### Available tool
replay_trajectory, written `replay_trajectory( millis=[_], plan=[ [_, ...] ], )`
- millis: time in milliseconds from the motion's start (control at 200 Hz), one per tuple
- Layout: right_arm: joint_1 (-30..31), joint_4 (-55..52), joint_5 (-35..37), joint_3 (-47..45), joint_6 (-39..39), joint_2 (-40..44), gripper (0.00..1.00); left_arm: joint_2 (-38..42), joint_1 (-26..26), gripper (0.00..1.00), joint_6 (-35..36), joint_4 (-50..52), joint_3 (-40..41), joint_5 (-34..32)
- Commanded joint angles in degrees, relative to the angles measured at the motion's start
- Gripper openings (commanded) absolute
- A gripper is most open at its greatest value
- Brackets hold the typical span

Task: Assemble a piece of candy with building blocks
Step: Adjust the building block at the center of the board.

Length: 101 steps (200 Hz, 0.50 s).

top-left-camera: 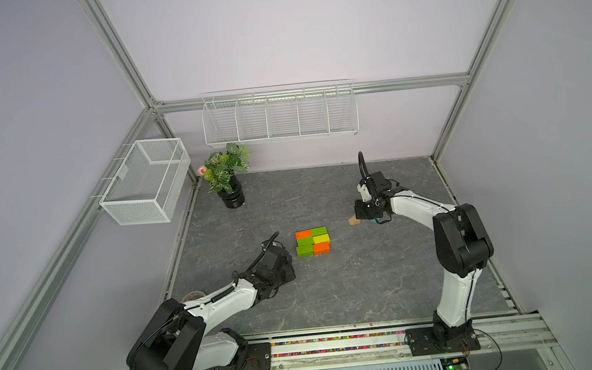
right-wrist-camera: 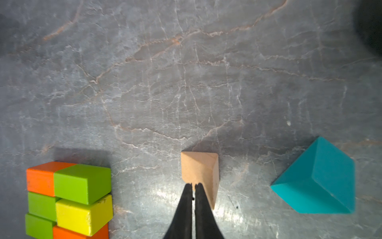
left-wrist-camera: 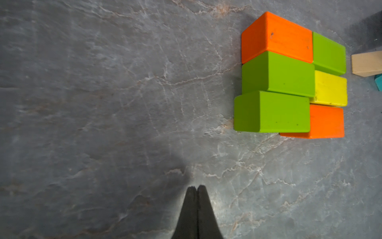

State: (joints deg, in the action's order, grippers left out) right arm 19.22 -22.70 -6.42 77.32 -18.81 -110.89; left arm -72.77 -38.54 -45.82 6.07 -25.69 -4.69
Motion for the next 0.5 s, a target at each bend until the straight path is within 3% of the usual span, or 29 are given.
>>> replay_trajectory(
  millis=[0, 175, 410, 500],
  plan=[
    [-0.55, -0.86, 0.42, 1.6, 0.81, -1.94, 0.1, -0.6, 0.02, 0.0, -0.58, 0.0, -0.43, -0.57],
    [-2.57, -0.69, 0.35, 1.35, -1.08, -3.31, 0.1, -0.46, -0.02, 0.0, -0.67, 0.09, -0.45, -0.58],
    [-6.67, 5.35, -8.15, -3.67, -5.28, -2.31, 0.1, -0.58, 0.05, 0.0, -0.67, 0.26, -0.41, -0.67],
    [-6.4, 7.93, -9.8, -4.94, -4.88, 0.06, 0.19, -0.67, 0.0, 0.0, -0.67, 0.22, -0.45, -0.68]
  ],
)
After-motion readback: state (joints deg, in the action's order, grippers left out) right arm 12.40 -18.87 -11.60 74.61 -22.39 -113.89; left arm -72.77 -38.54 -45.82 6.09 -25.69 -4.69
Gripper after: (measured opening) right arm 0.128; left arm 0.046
